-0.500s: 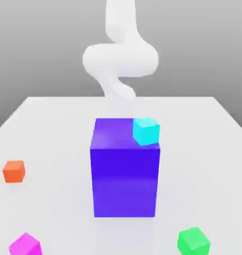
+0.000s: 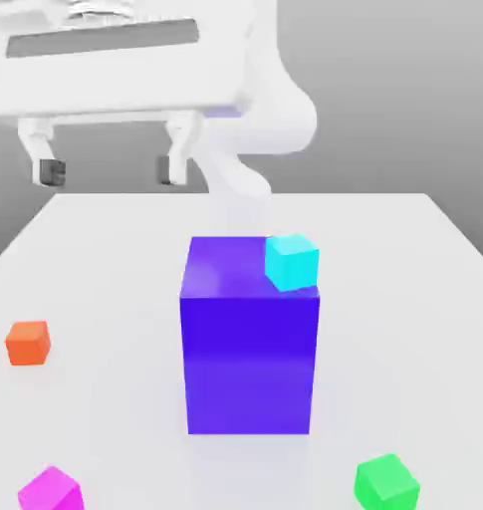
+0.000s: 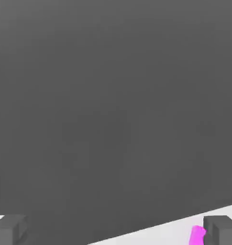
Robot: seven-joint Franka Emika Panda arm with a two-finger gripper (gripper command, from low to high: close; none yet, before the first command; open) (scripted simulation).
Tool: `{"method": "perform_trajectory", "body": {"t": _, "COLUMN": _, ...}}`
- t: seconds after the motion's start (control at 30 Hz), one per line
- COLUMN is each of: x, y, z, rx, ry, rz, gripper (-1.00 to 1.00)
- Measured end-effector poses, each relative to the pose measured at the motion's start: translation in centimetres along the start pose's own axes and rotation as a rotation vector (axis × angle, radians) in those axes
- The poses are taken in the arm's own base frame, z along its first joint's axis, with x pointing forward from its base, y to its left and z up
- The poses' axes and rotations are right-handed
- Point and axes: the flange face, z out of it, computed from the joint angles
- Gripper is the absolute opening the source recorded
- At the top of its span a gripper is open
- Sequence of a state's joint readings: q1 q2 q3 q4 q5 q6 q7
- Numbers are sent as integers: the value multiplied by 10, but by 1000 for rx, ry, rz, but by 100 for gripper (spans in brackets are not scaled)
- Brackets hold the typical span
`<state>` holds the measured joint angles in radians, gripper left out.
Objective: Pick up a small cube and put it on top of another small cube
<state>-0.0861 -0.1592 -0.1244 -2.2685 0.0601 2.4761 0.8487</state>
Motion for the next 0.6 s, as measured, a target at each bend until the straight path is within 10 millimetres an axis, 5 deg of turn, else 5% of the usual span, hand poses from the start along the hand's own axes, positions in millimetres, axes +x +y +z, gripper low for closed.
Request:
{"method": "perform_trajectory", "body": {"t": 0.23, "x": 30, "y": 52, "z": 120, "rx": -155, "ry": -69, "rz": 131, "gripper": 0}}
{"method": "perform_trajectory", "body": {"t": 0.6, "x": 30, "y": 152, "z": 288, "rx": -343, "ry": -140, "rz": 266, "gripper": 0}}
